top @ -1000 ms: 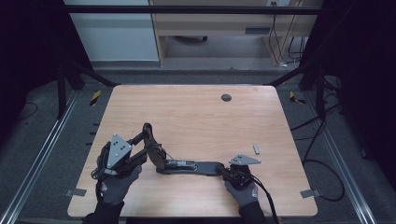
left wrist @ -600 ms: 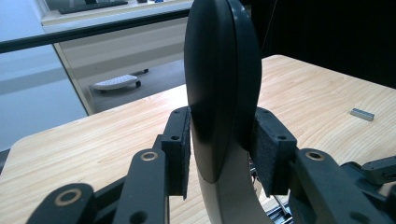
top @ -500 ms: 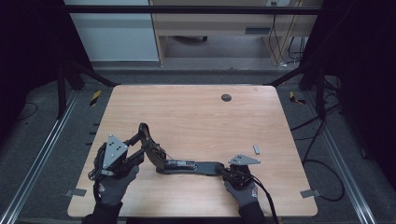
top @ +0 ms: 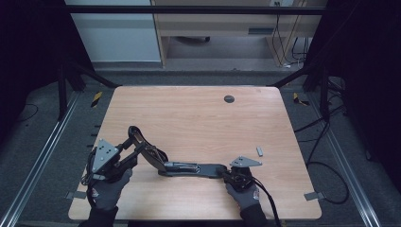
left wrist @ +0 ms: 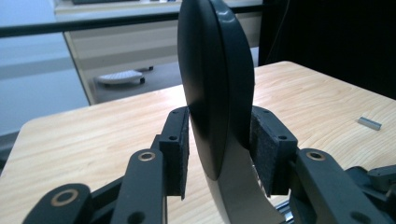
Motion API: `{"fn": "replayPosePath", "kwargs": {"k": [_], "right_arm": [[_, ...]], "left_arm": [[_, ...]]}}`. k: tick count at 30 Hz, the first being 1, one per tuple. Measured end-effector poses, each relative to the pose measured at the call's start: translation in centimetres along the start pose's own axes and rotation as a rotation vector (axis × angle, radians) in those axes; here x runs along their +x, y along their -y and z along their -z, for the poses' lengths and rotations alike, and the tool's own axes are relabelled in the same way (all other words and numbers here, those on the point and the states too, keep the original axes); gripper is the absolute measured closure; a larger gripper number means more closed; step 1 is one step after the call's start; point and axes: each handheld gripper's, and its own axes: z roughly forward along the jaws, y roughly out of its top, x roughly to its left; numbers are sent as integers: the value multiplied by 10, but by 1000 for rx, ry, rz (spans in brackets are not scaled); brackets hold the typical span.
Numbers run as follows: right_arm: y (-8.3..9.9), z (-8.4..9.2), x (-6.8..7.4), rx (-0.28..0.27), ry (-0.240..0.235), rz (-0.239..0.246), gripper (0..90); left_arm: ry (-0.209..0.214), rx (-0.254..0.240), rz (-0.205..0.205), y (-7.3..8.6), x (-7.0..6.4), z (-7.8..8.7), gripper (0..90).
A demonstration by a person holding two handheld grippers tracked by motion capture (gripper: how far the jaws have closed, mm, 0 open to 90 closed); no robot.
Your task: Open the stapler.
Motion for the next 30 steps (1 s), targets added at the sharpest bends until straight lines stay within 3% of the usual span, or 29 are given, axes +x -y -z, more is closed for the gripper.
{"fn": "replayPosePath", "kwargs": {"k": [10, 20, 30], "right_arm": [[-1, -1, 2, 2, -3, 2, 900], [-1, -1, 1, 0, -7, 2, 900], [0, -1, 1, -4, -5, -3, 900]], "left_arm": [[-6, -17, 92, 14, 19, 6, 585], [-23, -15, 142, 25, 31, 9, 568], [-33, -9, 120, 26, 33, 11, 549]]}}
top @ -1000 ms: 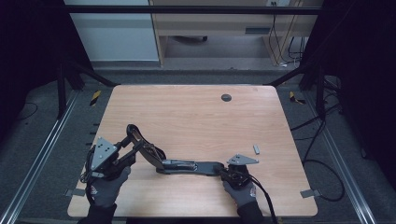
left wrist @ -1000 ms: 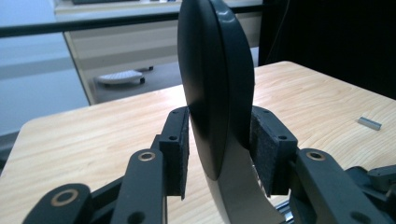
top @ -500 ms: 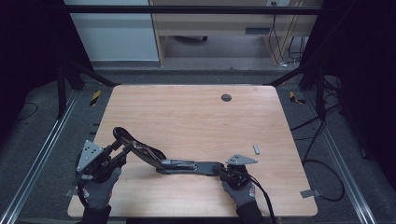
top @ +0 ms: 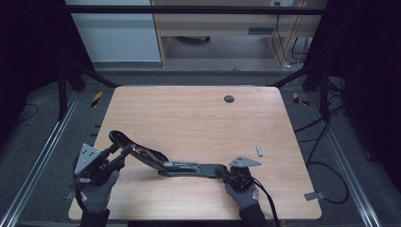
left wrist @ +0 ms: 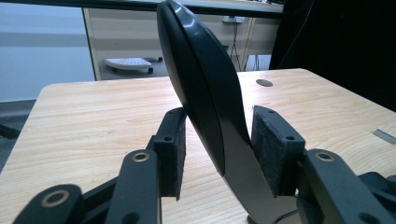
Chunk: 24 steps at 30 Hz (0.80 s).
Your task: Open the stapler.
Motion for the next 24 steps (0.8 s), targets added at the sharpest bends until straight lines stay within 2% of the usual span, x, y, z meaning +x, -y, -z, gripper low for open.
{"fn": "replayPosePath", "kwargs": {"k": [4, 9, 14, 24], "right_arm": [[0, 1, -1, 3, 8, -1, 900], [0, 1, -1, 1, 11, -1, 900], [0, 1, -1, 2, 13, -1, 900], [0, 3, -1, 6, 26, 9, 900]], "left_arm": [[5, 6, -9, 0, 1, 2, 521], [3, 12, -48, 0, -1, 8, 461], [1, 64, -89, 9, -3, 8, 412], [-8, 121, -102, 25, -6, 6, 377]]}}
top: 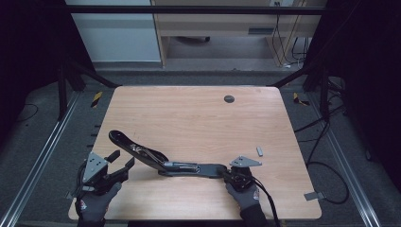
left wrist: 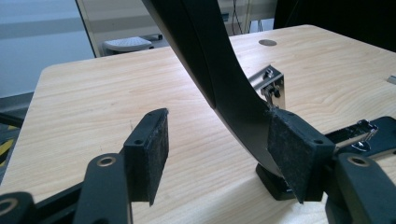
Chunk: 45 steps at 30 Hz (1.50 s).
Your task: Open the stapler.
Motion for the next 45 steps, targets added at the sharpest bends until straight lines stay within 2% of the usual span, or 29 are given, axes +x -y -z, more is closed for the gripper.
{"fn": "replayPosePath", "kwargs": {"k": [6, 12, 17, 24, 28, 33, 35, 38, 42, 45], "right_arm": [[-2, 6, -1, -19, 2, -2, 900], [-4, 12, -5, -32, 19, 2, 892], [-6, 21, -11, -45, 44, -7, 868], [-7, 39, -30, -49, 110, -17, 838], [-7, 53, -44, -65, 139, -50, 819], [-8, 65, -59, -67, 192, -70, 797], [-9, 69, -64, -63, 209, -68, 788], [-10, 74, -72, -51, 246, -66, 778], [-13, 79, -84, -30, 279, -90, 762], [-15, 80, -93, -14, 307, -95, 755]], "left_arm": [[-6, 50, 0, 11, 0, -4, 372], [-30, 81, -8, 20, 0, -7, 377], [-45, 82, 1, 26, 1, -8, 395], [-87, 86, 23, 32, 6, -6, 474], [-105, 99, 31, 34, 7, -6, 531], [-123, 123, 47, 36, 9, -6, 540], [-118, 137, 57, 37, 10, -8, 526], [-122, 139, 45, 39, 11, -9, 530], [-137, 120, 21, 41, 13, -10, 537], [-144, 117, 21, 43, 15, -11, 548]]}}
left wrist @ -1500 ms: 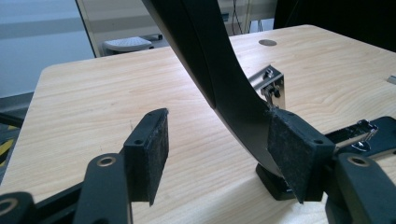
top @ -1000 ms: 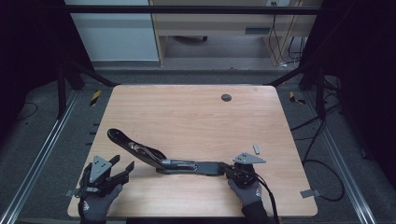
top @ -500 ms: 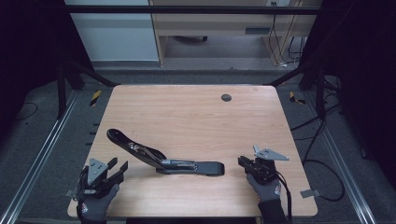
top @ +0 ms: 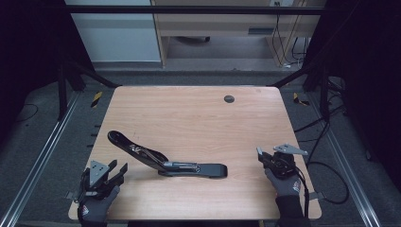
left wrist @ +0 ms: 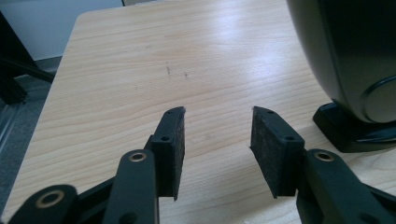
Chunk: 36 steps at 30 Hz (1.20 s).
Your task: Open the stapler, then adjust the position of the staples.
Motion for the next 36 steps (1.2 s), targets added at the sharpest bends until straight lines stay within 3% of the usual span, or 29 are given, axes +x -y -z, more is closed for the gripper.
{"fn": "replayPosePath", "kwargs": {"k": [9, 14, 27, 36], "right_arm": [[-14, -12, -13, 35, 47, -8, 735], [-22, -18, -15, 48, 47, -9, 721], [-34, -35, -21, 101, 72, 7, 706], [-36, -47, -22, 169, 91, 32, 713]], "left_arm": [[-7, 31, 14, 1, 1, -2, 536], [0, 40, 32, 1, 2, -1, 521], [14, 63, 17, 3, 1, -6, 478], [20, 74, -4, 3, -2, -8, 470]]}}
